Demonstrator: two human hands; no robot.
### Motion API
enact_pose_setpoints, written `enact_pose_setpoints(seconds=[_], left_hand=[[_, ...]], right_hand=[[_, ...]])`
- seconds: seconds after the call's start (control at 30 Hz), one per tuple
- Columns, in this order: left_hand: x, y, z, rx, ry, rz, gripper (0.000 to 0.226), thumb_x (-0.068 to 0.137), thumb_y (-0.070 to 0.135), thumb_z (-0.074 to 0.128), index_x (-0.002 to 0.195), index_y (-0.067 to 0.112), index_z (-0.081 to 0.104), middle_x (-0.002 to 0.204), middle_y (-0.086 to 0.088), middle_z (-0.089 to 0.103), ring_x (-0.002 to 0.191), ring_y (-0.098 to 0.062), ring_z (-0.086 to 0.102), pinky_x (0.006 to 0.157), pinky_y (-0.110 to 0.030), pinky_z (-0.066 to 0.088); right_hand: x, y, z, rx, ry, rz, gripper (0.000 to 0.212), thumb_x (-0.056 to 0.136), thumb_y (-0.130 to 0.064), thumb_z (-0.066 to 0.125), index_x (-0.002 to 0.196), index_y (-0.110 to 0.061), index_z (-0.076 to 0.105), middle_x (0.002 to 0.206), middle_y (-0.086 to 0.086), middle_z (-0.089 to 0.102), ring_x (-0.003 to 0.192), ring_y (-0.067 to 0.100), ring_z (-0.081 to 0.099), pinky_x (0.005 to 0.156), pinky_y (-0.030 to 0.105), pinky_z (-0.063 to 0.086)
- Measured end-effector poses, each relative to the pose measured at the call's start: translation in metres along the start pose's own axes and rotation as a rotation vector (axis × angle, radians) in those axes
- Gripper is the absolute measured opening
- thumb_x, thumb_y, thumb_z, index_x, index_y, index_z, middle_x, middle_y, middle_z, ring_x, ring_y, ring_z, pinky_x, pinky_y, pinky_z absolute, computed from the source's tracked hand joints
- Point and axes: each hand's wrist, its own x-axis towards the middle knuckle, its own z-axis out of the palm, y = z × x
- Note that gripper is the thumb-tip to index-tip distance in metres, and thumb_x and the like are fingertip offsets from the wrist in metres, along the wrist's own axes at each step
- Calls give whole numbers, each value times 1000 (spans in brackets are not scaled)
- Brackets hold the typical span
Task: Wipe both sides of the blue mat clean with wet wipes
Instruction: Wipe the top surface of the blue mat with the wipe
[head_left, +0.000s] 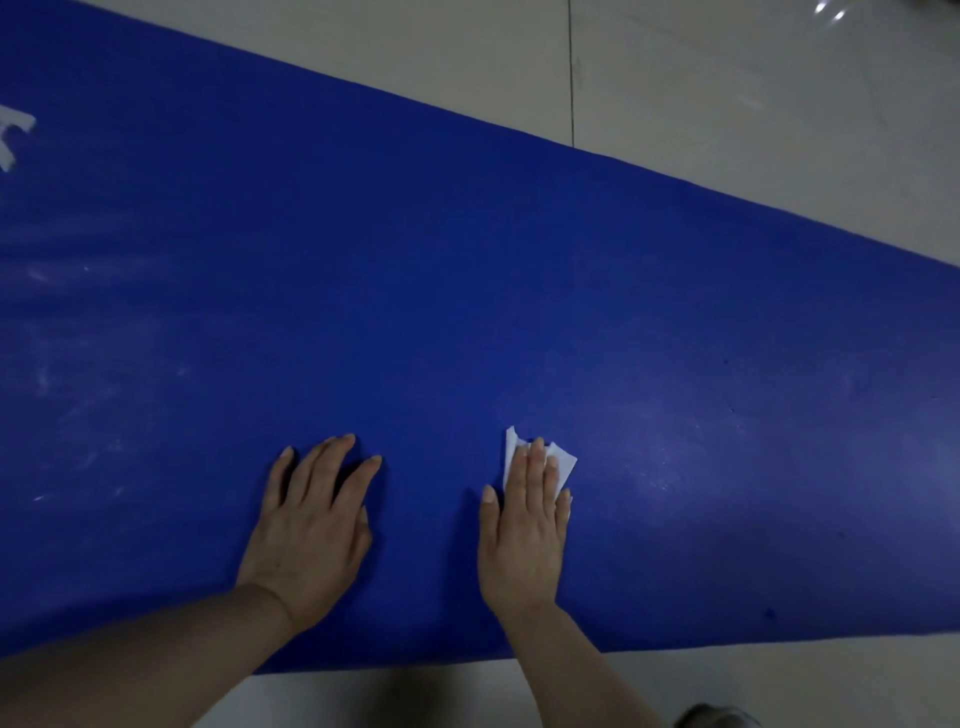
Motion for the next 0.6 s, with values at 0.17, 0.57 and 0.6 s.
enact_pose_setpoints(seconds=[0.17,0.57,0.6], left_hand=[[12,-3,-10,-33,18,58,47,81,29,35,113,10,65,129,-16,48,116,-29,44,107,-51,21],[72,-37,-20,119,-88,79,58,87,38,31,129,7,59,142,-15,44,131,-36,39,105,-66,22],[73,-37,-21,121,-90,78,58,87,38,32,128,8,59,142,-15,44,130,-35,40,105,-66,23]], right_hand=[[0,1,-5,-36,-63,-7,82,75,-68,-29,145,-27,-20,153,-14,-26,139,3,-28,111,27,-20],[43,7,-20,-30,45,200,81,77,-64,-18,145,-19,-17,157,-6,-17,139,7,-22,116,37,-12],[46,-2,-18,-46,31,136,84,76,-67,-23,145,-19,-18,156,-6,-20,140,9,-22,116,38,-13]])
